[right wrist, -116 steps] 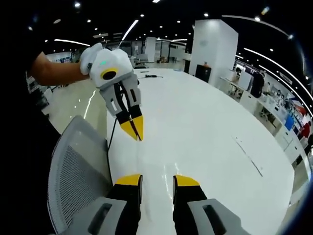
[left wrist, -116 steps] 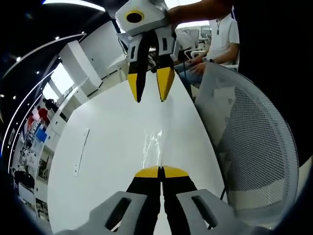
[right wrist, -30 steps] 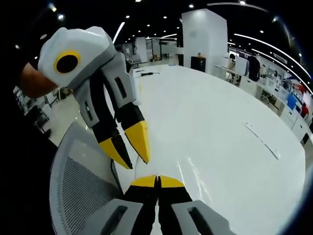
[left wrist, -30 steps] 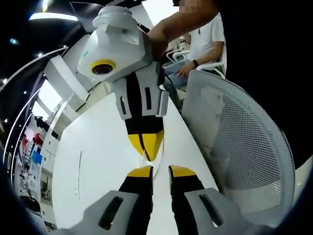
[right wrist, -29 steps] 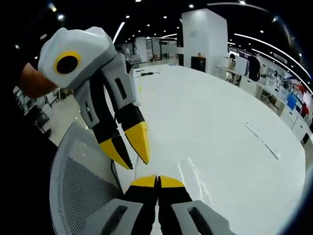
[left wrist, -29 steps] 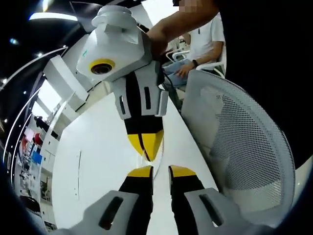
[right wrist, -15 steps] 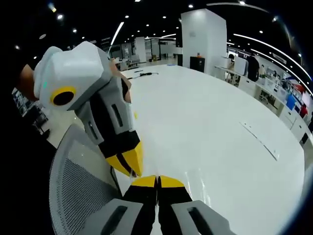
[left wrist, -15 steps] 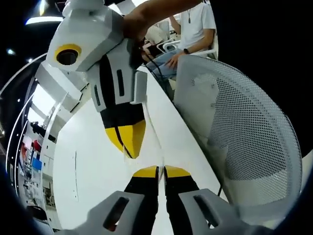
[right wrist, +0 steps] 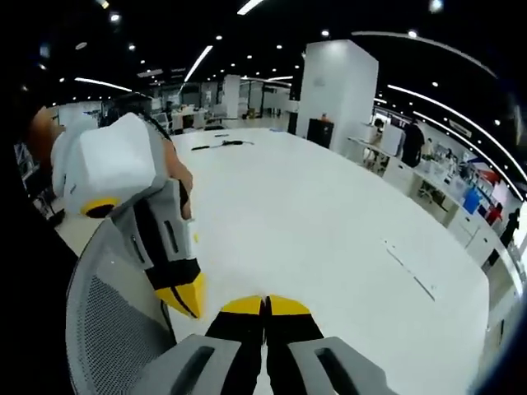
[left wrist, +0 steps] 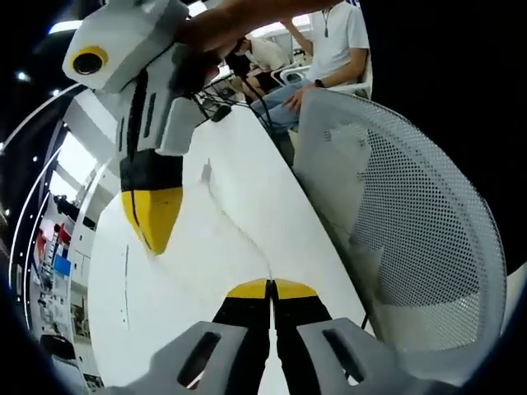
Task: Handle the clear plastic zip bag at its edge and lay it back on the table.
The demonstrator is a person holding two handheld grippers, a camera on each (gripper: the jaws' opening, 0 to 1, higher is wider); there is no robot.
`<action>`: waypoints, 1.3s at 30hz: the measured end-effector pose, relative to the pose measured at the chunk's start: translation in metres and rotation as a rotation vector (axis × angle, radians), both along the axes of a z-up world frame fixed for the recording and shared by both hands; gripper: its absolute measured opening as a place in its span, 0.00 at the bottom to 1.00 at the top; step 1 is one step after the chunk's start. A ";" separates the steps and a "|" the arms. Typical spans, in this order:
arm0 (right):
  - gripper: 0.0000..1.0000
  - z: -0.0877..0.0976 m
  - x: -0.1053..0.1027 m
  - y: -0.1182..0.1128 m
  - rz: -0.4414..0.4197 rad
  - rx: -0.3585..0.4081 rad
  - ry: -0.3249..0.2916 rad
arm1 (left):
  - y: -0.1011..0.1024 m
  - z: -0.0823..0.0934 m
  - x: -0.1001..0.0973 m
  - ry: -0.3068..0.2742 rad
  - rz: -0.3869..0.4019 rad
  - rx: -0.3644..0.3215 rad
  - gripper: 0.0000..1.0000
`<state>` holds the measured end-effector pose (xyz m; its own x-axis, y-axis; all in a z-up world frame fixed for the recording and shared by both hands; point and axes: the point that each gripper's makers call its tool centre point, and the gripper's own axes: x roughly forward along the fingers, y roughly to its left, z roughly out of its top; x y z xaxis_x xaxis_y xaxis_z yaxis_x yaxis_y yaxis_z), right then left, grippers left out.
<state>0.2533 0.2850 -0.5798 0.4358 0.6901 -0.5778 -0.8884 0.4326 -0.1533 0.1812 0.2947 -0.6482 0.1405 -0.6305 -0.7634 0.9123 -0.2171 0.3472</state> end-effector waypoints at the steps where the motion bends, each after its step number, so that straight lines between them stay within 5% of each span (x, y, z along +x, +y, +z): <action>1: 0.00 0.004 0.002 0.000 0.000 -0.003 -0.017 | -0.001 0.001 0.000 0.001 0.002 -0.003 0.00; 5: 0.00 0.022 0.003 0.008 0.015 -0.004 -0.102 | -0.005 0.008 0.007 -0.022 0.019 -0.015 0.00; 13: 0.00 0.038 -0.002 0.011 0.017 0.028 -0.163 | -0.002 0.016 0.016 -0.040 0.056 -0.045 0.00; 30: 0.00 0.045 0.001 0.006 -0.015 0.053 -0.168 | -0.004 0.022 0.015 -0.043 0.057 -0.068 0.00; 39: 0.00 0.033 0.001 0.009 0.008 0.014 -0.192 | 0.005 0.021 0.019 -0.053 0.069 -0.083 0.00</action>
<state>0.2540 0.2938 -0.5465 0.5314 0.7014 -0.4750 -0.8469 0.4285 -0.3149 0.2000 0.2995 -0.6274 0.2240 -0.6789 -0.6992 0.9041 -0.1232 0.4093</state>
